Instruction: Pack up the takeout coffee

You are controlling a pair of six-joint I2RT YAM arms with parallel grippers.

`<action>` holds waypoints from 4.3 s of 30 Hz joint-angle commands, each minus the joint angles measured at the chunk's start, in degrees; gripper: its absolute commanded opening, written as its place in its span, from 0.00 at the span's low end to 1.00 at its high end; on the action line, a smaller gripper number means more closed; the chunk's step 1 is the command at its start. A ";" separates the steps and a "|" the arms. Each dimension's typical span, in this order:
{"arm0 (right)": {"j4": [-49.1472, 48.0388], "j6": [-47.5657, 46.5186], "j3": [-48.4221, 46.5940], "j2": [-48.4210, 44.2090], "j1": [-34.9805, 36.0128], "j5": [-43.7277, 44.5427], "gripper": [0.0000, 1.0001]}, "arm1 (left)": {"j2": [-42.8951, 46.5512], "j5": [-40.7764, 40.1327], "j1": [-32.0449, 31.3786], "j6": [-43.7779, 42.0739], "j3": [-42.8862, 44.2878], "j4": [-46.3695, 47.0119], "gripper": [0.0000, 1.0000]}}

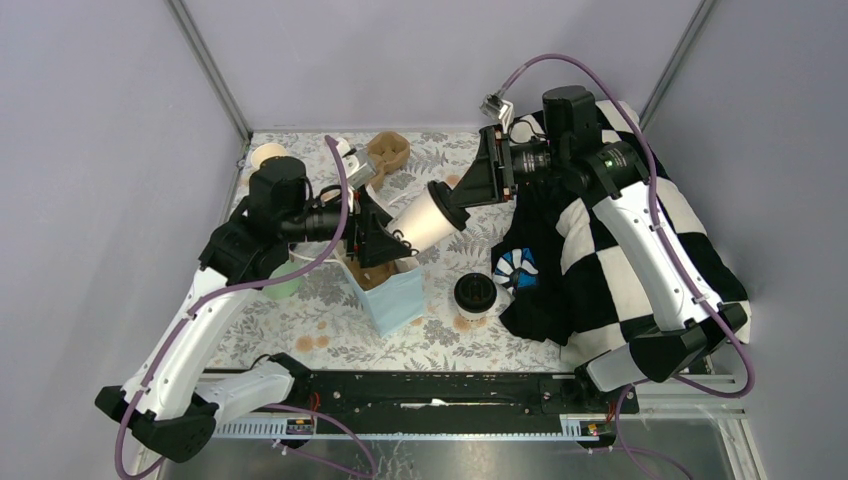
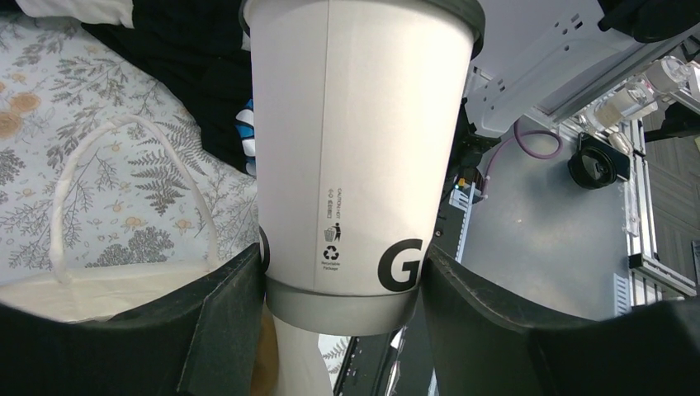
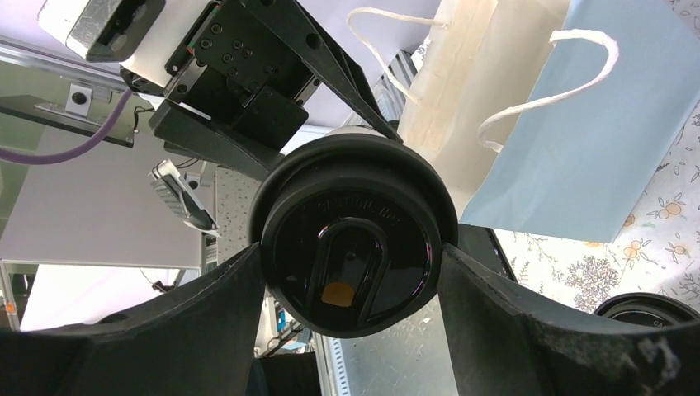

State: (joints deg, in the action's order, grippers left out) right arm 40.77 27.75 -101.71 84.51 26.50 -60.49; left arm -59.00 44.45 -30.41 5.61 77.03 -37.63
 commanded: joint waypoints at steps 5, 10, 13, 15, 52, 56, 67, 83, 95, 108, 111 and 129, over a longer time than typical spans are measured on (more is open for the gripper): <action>3.18 -2.24 -1.02 0.70 2.93 0.51 0.67 | -1.84 -2.67 -0.13 0.31 5.20 4.07 0.54; -1.88 1.68 2.23 -0.62 2.92 0.59 0.57 | -2.10 -6.25 -0.17 0.55 6.78 1.62 0.68; -5.32 3.55 4.59 -2.05 2.78 0.64 0.56 | -1.07 -8.18 -0.12 0.61 6.32 1.25 0.76; -5.97 3.93 5.09 -2.58 2.84 1.07 0.56 | -0.21 -9.71 -0.17 0.72 5.88 1.35 0.84; -4.45 2.75 4.43 -10.18 2.41 10.93 0.51 | -19.83 -48.54 10.52 -2.77 20.44 -19.39 0.98; -4.23 3.88 5.05 -11.38 2.41 10.48 0.49 | -20.73 -41.36 11.47 -5.09 18.33 -17.06 0.97; 2.43 -1.65 0.89 -9.15 2.58 10.80 0.47 | -20.58 -38.58 12.73 -11.33 10.53 -10.75 0.59; 23.12 -17.52 -26.46 7.87 20.21 40.39 0.45 | -10.99 -40.22 12.68 2.95 3.01 -5.22 0.01; 21.10 -26.12 -29.36 13.20 32.04 57.33 0.43 | 4.31 -35.80 12.69 12.31 -7.89 3.03 0.00; 16.14 -32.92 -25.91 13.11 44.03 71.68 0.42 | 15.50 -33.52 12.59 10.07 -21.77 20.03 0.00; 14.46 -33.98 -23.93 12.60 46.01 74.77 0.41 | 17.55 -34.81 12.70 9.89 -24.24 24.05 0.00; 6.91 -40.31 -11.50 9.45 50.21 86.23 0.41 | 17.78 -34.47 12.67 10.01 -22.67 19.54 0.00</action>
State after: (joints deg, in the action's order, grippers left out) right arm 52.10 -9.93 -114.93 97.21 76.20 20.53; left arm -42.17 9.30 -18.00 16.29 52.16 -18.76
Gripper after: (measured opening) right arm 0.762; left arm 0.005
